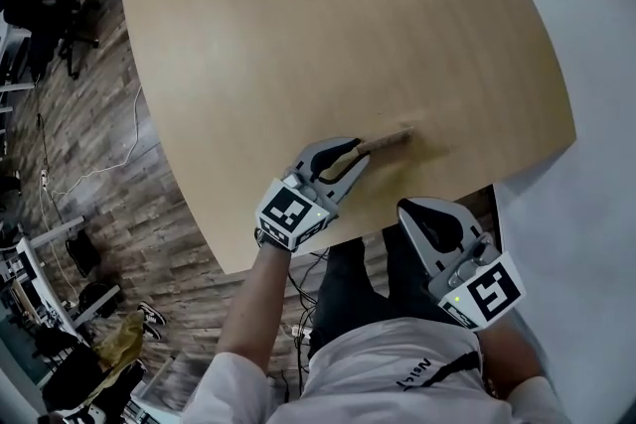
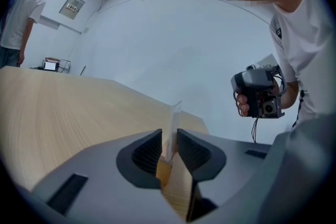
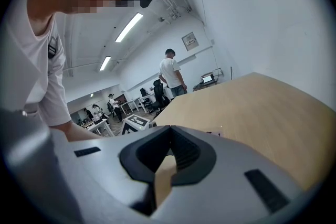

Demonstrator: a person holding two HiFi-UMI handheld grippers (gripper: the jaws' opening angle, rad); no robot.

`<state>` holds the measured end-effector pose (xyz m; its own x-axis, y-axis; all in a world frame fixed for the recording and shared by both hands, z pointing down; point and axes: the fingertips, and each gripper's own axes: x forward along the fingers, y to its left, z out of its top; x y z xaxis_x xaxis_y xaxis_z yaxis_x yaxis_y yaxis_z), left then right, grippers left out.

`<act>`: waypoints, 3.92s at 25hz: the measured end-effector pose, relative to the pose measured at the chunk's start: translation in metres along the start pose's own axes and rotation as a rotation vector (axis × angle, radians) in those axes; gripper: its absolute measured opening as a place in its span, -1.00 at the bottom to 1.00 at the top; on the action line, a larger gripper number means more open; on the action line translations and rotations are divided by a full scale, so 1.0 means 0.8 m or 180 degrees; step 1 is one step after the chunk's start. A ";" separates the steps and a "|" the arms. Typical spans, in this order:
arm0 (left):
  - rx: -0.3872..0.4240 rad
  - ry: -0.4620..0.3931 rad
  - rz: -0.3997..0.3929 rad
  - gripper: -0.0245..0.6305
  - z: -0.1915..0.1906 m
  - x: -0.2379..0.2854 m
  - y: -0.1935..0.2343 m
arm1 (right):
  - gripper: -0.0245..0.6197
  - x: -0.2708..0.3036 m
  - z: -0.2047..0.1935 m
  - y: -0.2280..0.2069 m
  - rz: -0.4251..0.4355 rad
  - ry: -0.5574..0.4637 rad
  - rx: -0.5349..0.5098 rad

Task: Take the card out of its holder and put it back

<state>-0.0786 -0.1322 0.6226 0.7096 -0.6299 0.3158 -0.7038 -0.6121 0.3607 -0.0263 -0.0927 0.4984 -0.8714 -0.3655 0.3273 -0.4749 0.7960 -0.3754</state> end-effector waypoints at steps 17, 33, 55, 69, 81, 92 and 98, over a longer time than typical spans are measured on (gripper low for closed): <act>0.0124 0.0013 -0.0210 -0.85 0.003 0.015 -0.004 | -0.89 -0.009 -0.009 -0.013 -0.0048 0.0017 0.0049; 0.0342 -0.0025 -0.0165 -0.85 0.063 -0.016 -0.023 | -0.88 -0.035 0.019 0.008 -0.0202 -0.0315 0.0047; 0.0259 -0.0405 0.0110 -0.85 0.243 -0.125 -0.135 | -0.88 -0.084 0.144 0.050 -0.0484 -0.0604 -0.0302; 0.0179 -0.0737 0.0153 -0.85 0.330 -0.207 -0.191 | -0.88 -0.122 0.218 0.092 -0.0538 -0.0845 -0.0440; 0.0204 -0.0833 0.0165 -0.85 0.346 -0.230 -0.208 | -0.89 -0.136 0.244 0.119 -0.0561 -0.0933 -0.0584; 0.0160 -0.0728 0.0139 -0.85 0.329 -0.201 -0.202 | -0.88 -0.137 0.231 0.100 -0.0560 -0.0940 -0.0552; 0.0138 -0.0652 0.0102 -0.85 0.323 -0.192 -0.197 | -0.89 -0.141 0.235 0.097 -0.0643 -0.0974 -0.0543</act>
<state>-0.0855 -0.0622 0.2907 0.6683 -0.7306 0.1399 -0.7298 -0.6074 0.3139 0.0117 -0.0807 0.2693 -0.7713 -0.6291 0.0968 -0.6355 0.7526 -0.1721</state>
